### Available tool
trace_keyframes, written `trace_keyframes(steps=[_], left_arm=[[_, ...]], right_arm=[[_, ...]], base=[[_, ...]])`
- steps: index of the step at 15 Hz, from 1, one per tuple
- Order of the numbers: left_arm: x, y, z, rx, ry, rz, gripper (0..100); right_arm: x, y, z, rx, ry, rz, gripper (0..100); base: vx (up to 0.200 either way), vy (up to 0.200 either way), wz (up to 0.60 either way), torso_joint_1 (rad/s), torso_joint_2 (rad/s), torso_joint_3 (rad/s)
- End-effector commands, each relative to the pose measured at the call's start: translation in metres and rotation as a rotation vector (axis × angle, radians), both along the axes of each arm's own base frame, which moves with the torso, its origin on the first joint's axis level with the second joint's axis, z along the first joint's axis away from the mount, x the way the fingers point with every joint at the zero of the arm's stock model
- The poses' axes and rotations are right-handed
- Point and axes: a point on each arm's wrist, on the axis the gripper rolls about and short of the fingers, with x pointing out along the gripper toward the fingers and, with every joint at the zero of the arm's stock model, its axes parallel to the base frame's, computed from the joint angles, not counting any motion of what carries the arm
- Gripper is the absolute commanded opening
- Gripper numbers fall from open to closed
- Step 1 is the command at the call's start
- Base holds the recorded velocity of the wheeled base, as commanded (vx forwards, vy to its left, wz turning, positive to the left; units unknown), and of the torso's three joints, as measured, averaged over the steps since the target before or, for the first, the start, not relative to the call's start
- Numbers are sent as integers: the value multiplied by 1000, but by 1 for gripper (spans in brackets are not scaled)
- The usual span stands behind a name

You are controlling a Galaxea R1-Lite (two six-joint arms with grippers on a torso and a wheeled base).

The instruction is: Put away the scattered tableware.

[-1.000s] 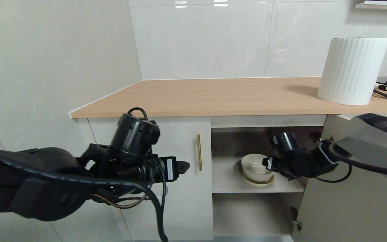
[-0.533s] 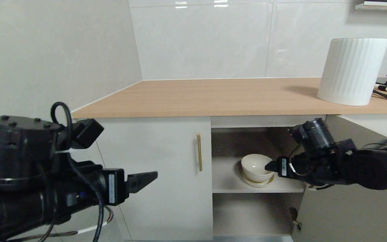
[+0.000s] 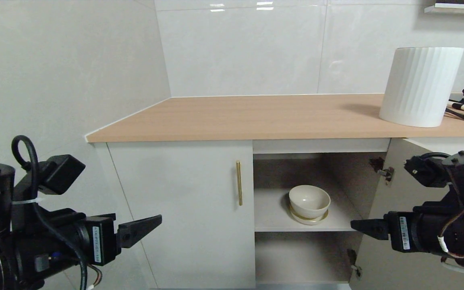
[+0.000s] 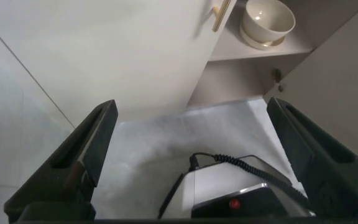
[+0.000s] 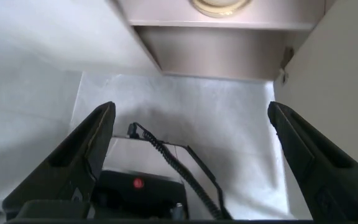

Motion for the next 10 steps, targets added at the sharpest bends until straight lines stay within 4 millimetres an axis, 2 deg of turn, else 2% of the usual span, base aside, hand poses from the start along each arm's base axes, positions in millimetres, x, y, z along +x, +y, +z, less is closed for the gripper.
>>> trace_keyframes(steps=[1,3,10], left_arm=[[2,-1,-4,5,18,1,100],[1,-1,-2,2,11,1,100],[0,0,-4,5,16,1,100]], right_arm=[[-6,-2,-1,2,-4,8,100],[-6,-2,-1,3,-3,9,100],[-13,-7,-11,-28,21,19,100]], base=[[0,0,0,0,0,0],[0,0,0,0,0,0],[-200,0,0,2,6,2]])
